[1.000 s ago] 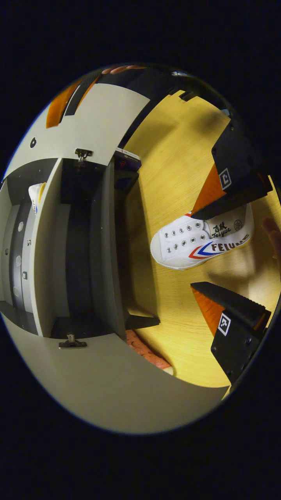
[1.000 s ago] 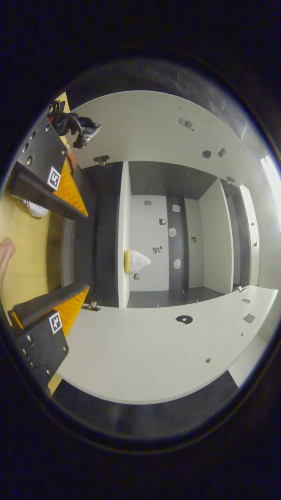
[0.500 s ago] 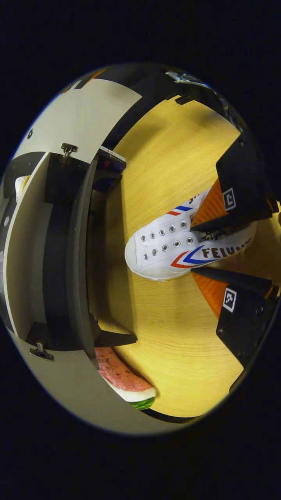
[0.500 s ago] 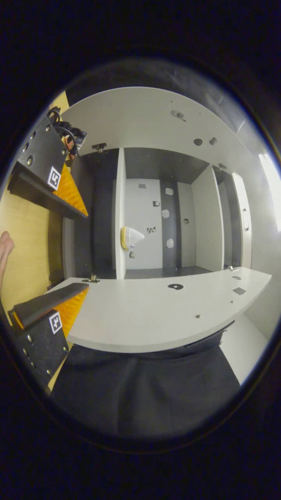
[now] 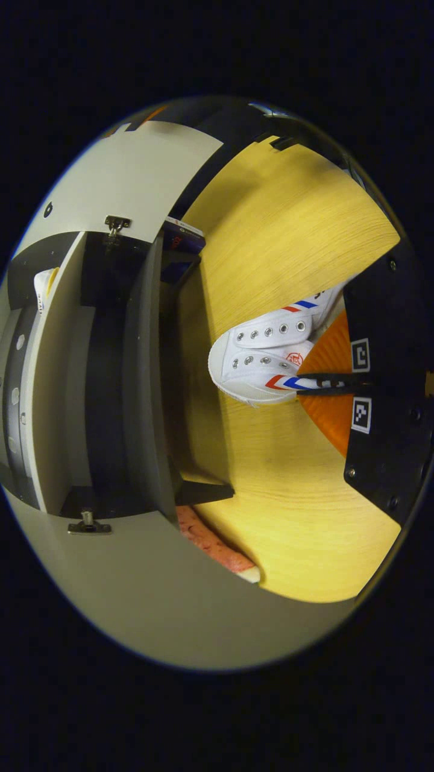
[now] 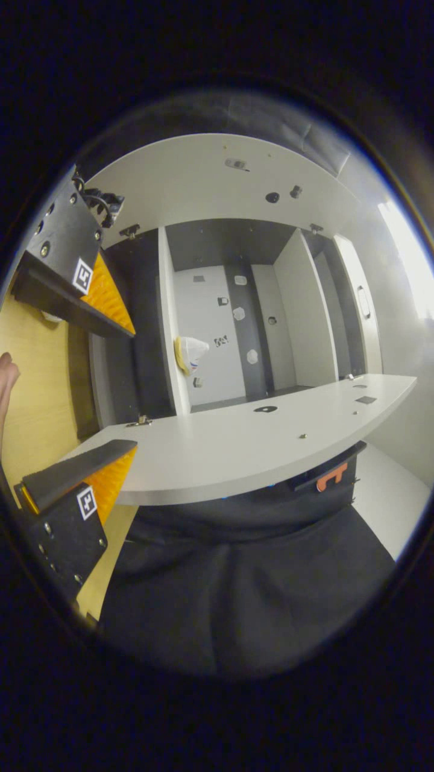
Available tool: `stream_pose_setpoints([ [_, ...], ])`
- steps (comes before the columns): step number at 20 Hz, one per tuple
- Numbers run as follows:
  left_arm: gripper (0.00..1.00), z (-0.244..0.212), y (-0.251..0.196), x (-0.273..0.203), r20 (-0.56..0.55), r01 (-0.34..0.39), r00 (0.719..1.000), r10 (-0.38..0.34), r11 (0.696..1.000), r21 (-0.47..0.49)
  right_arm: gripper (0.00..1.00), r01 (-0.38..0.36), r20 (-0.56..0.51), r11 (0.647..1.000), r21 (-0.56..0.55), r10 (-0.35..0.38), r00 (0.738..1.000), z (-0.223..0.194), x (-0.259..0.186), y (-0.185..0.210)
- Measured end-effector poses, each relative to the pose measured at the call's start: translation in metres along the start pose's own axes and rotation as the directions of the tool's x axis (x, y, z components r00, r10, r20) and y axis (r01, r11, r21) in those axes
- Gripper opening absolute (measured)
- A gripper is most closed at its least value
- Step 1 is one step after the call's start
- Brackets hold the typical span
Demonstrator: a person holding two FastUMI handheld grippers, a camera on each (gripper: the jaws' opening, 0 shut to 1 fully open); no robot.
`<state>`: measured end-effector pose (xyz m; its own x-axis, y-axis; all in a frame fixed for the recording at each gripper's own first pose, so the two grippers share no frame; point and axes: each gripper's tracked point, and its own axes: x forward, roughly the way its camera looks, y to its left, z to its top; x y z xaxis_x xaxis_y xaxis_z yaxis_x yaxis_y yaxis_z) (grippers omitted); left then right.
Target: Grab one shoe with the right hand and put it into the shoe cabinet, grab the other shoe with the left hand and put it into the shoe cabinet; then close the right door with the right hand and the left door with the left hand.
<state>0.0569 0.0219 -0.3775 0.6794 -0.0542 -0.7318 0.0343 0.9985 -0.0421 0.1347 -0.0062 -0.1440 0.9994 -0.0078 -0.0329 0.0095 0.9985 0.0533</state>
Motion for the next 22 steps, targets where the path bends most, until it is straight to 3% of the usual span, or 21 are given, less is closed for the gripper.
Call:
stream_pose_setpoints([
  [4,0.01,0.041,0.006,-0.029,0.119,-0.006,0.993,0.008,1.0,-0.016,0.99,0.005,-0.01,1.0,0.001,-0.005,1.0,-0.001,0.003,0.001],
  [9,0.01,0.105,0.001,-0.061,0.274,0.005,0.962,0.0,1.0,-0.017,0.99,-0.017,-0.016,1.0,-0.022,0.017,1.0,-0.009,0.006,0.016],
  [19,0.0,0.213,-0.017,-0.104,0.414,0.056,0.91,-0.033,0.998,-0.043,0.99,-0.047,-0.025,0.997,-0.054,0.046,0.999,-0.013,0.003,0.023],
  [22,0.01,0.253,-0.015,-0.116,0.47,0.003,0.883,0.002,1.0,-0.008,0.99,-0.065,-0.025,0.997,-0.037,0.064,0.998,-0.011,0.001,0.023],
])
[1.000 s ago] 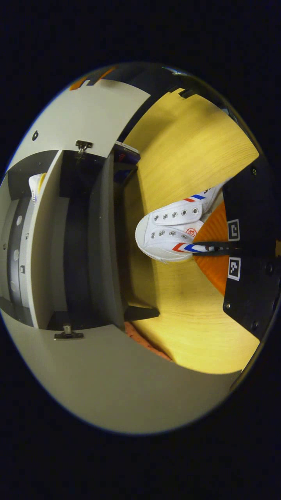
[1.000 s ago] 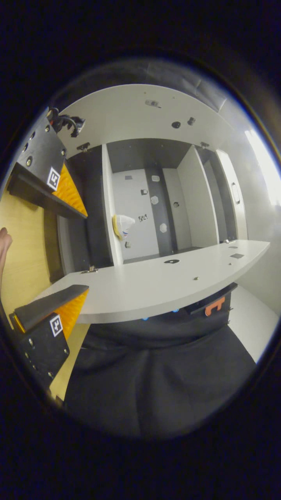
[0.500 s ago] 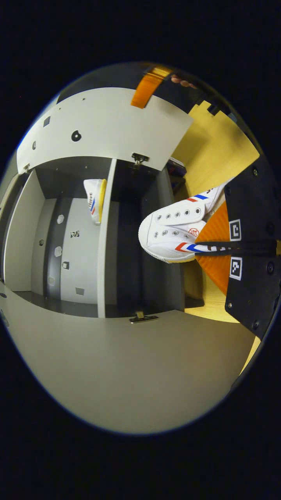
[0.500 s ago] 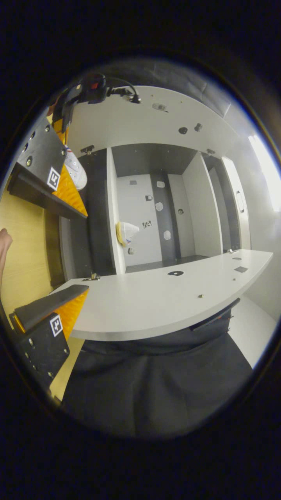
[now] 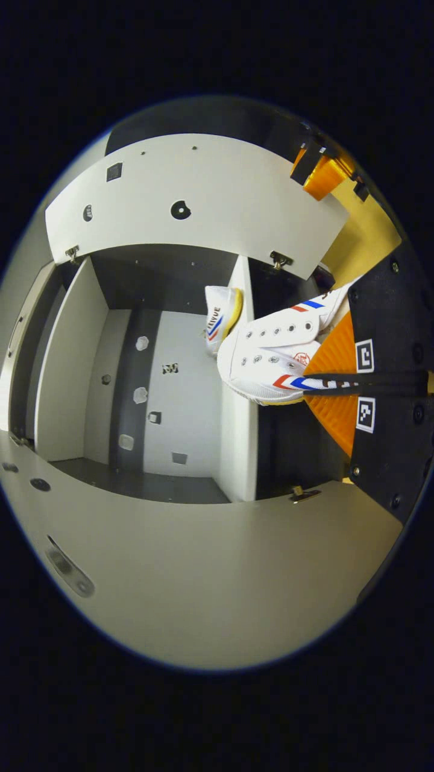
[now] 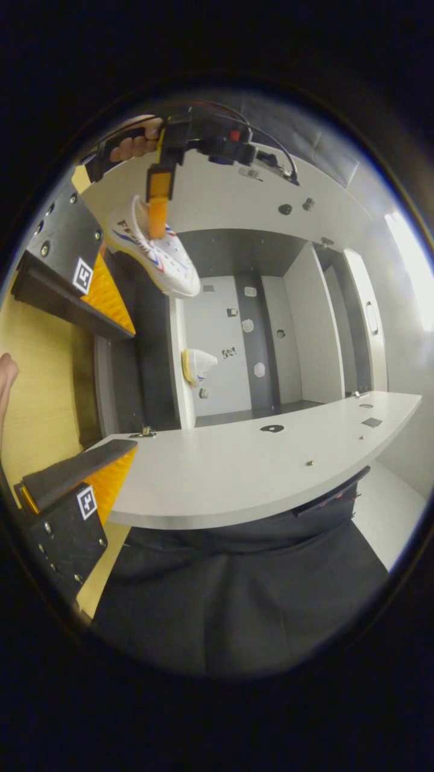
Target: Grab one shoe with the right hand and put it into the shoe cabinet, grab the other shoe with the left hand and put it into the shoe cabinet; then close the right door with the right hand and the left door with the left hand.
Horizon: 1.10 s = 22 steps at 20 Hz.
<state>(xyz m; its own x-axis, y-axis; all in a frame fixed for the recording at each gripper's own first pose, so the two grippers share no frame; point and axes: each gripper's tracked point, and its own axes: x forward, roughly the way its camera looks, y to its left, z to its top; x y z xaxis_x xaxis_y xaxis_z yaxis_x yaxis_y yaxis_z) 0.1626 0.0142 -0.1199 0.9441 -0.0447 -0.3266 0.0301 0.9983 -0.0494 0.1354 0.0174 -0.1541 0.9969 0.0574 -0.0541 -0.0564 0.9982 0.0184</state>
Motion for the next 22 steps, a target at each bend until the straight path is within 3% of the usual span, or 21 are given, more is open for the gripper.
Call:
stream_pose_setpoints([
  [6,0.0,0.077,-0.002,0.033,0.079,-0.047,0.996,0.046,0.999,0.005,0.99,-0.023,0.003,1.0,0.008,0.023,1.0,0.002,-0.004,0.001],
  [13,0.0,0.144,0.002,0.096,0.126,-0.098,0.986,0.11,0.99,-0.1,0.99,-0.032,0.023,0.999,0.014,0.032,0.999,0.012,-0.012,0.001],
  [16,0.0,0.152,0.017,0.13,0.133,-0.132,0.978,0.158,0.974,-0.185,0.99,-0.029,0.026,0.999,0.016,0.029,0.999,0.015,-0.02,-0.001],
  [18,0.01,0.139,0.029,0.151,0.079,-0.171,0.98,0.185,0.973,-0.158,0.99,-0.031,0.032,0.999,0.028,0.03,0.999,0.016,-0.027,-0.003],
  [22,0.01,0.105,0.035,0.187,-0.036,-0.18,0.984,0.176,0.972,-0.152,0.99,-0.023,0.041,0.999,0.029,0.022,0.999,0.018,-0.036,-0.007],
])
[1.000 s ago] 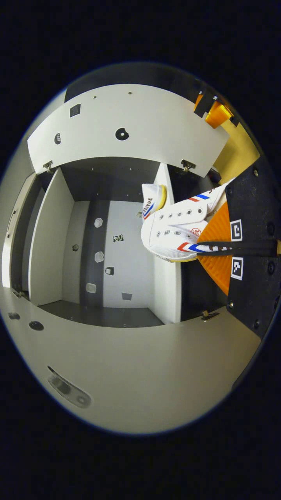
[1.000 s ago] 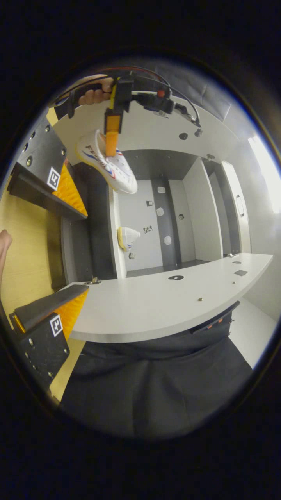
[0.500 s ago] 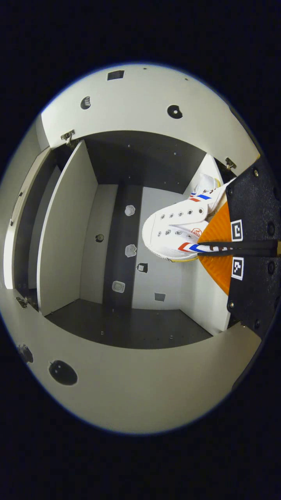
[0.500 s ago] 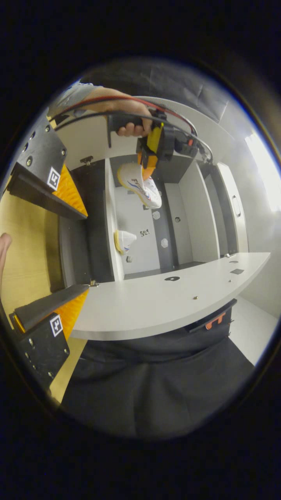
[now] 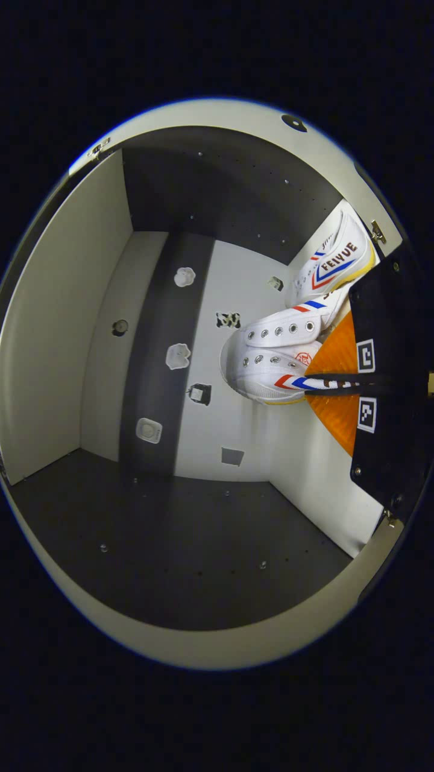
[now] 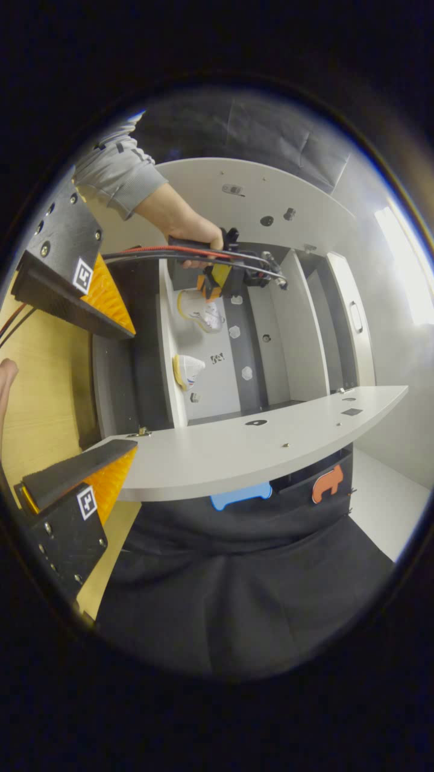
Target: Grab one shoe with the right hand and put it into the shoe cabinet, grab the other shoe with the left hand and put it into the shoe cabinet; then close the right door with the right hand and the left door with the left hand.
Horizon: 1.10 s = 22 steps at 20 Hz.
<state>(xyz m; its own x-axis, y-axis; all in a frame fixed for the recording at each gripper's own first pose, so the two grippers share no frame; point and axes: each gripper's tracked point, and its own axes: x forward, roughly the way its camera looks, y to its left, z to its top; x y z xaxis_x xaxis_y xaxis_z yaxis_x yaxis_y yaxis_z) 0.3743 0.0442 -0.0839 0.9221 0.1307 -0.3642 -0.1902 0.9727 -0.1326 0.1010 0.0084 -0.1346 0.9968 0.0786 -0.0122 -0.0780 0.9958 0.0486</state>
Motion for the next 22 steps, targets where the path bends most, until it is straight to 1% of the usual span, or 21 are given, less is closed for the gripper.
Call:
stream_pose_setpoints([
  [2,0.0,-0.015,0.009,0.012,-0.027,-0.023,0.999,0.023,1.0,0.012,0.99,0.008,0.006,1.0,-0.002,-0.008,1.0,0.001,-0.002,-0.001],
  [4,0.01,-0.025,0.019,0.019,-0.049,-0.053,0.997,0.052,0.999,-0.008,0.99,0.002,0.005,1.0,-0.005,-0.002,1.0,0.0,-0.004,0.003],
  [5,0.02,-0.031,0.023,0.021,-0.072,-0.047,0.996,0.047,0.999,-0.011,0.99,-0.003,0.005,1.0,-0.007,0.003,1.0,0.0,-0.005,0.005],
  [6,0.02,-0.031,0.021,0.022,-0.066,-0.026,0.998,0.023,0.999,-0.033,0.99,-0.007,0.006,1.0,-0.009,0.007,1.0,0.0,-0.006,0.007],
  [7,0.03,-0.03,0.015,0.021,-0.066,0.002,0.998,-0.003,1.0,-0.018,0.99,-0.009,0.007,1.0,-0.011,0.009,1.0,0.0,-0.005,0.009],
  [8,0.03,-0.032,0.017,0.021,-0.081,0.009,0.997,-0.007,1.0,0.023,0.99,-0.012,0.009,1.0,-0.011,0.012,1.0,0.0,-0.005,0.011],
  [11,0.06,-0.029,0.018,0.019,-0.063,-0.022,0.998,0.026,0.997,0.074,0.99,-0.002,0.002,1.0,0.0,0.002,1.0,-0.006,-0.005,0.009],
  [12,0.11,-0.026,0.017,0.018,-0.051,-0.025,0.998,0.03,0.996,0.085,0.99,0.002,-0.001,1.0,0.006,-0.002,1.0,-0.008,-0.006,0.008],
  [13,0.14,-0.017,0.028,0.018,-0.005,-0.086,0.996,0.088,0.988,0.126,0.99,0.006,-0.003,1.0,0.011,-0.006,1.0,-0.009,-0.007,0.007],
  [14,0.32,-0.005,0.04,0.015,0.058,-0.139,0.99,0.132,0.978,0.153,0.99,0.016,-0.01,1.0,0.013,-0.016,1.0,-0.01,-0.009,0.005],
  [15,0.45,0.0,0.039,0.007,0.066,-0.125,0.991,0.116,0.979,0.159,0.99,0.022,-0.011,1.0,0.013,-0.022,1.0,-0.011,-0.012,0.004],
  [16,0.58,-0.006,0.028,-0.003,0.054,-0.091,0.995,0.083,0.984,0.154,0.99,0.028,-0.008,1.0,0.01,-0.028,1.0,-0.008,-0.015,0.004],
  [17,0.72,-0.01,0.022,-0.013,0.05,-0.074,0.997,0.067,0.983,0.167,0.99,0.034,-0.008,0.999,0.003,-0.034,0.999,-0.008,-0.018,0.003],
  [19,1.0,-0.008,0.025,-0.033,0.092,-0.089,0.993,0.072,0.977,0.194,0.99,0.044,0.0,0.999,-0.022,-0.044,0.999,-0.004,-0.027,0.003],
  [20,0.98,-0.008,0.023,-0.046,0.111,-0.084,0.992,0.063,0.977,0.197,0.99,0.051,0.01,0.998,-0.036,-0.05,0.999,-0.002,-0.032,0.002],
  [22,0.97,-0.011,0.014,-0.074,0.13,-0.042,0.991,0.02,0.985,0.167,0.99,0.055,0.02,0.996,-0.064,-0.054,0.998,-0.002,-0.042,0.002],
])
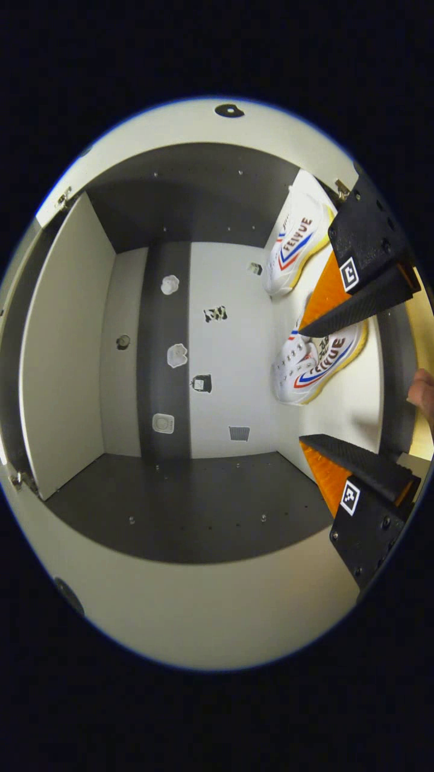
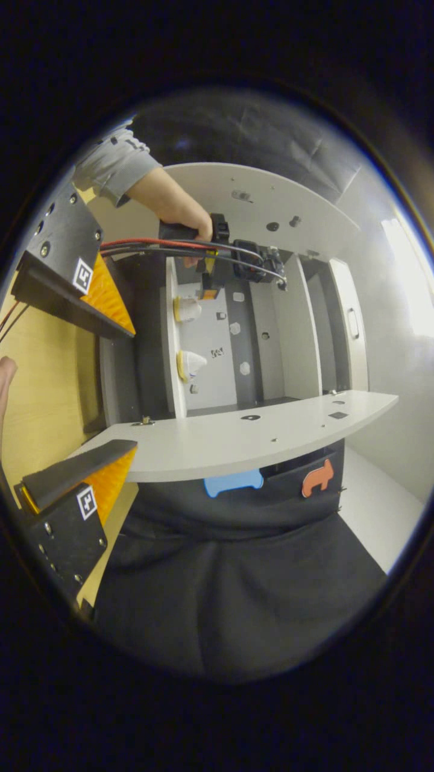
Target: Grab one shoe with the right hand and put it into the shoe cabinet, grab the other shoe with the left hand and put it into the shoe cabinet; then close the right door with the right hand and the left door with the left hand.
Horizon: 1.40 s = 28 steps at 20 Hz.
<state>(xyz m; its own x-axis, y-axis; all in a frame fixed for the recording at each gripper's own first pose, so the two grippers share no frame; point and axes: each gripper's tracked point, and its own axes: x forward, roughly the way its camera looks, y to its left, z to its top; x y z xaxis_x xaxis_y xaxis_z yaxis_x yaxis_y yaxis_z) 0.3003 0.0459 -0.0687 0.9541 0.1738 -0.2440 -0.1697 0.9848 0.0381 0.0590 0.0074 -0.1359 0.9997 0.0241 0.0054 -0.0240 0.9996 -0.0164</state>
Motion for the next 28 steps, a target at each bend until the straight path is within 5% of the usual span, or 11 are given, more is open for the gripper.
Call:
stream_pose_setpoints([
  [12,0.98,-0.022,0.002,-0.193,0.101,0.189,0.977,-0.186,0.982,-0.026,0.99,0.069,-0.031,0.997,-0.02,-0.07,0.997,0.003,-0.014,-0.038],
  [18,0.98,-0.039,0.007,-0.281,0.168,0.282,0.946,-0.277,0.959,-0.006,0.99,0.134,-0.071,0.99,-0.046,-0.137,0.988,0.022,0.001,-0.118],
  [24,0.98,-0.05,0.01,-0.318,0.194,0.333,0.924,-0.329,0.943,0.01,0.99,0.189,-0.124,0.98,-0.06,-0.195,0.973,0.056,0.016,-0.203],
  [28,0.97,-0.069,-0.002,-0.332,0.182,0.447,0.877,-0.444,0.894,0.023,0.99,0.226,-0.114,0.97,-0.092,-0.235,0.965,0.096,0.04,-0.244],
])
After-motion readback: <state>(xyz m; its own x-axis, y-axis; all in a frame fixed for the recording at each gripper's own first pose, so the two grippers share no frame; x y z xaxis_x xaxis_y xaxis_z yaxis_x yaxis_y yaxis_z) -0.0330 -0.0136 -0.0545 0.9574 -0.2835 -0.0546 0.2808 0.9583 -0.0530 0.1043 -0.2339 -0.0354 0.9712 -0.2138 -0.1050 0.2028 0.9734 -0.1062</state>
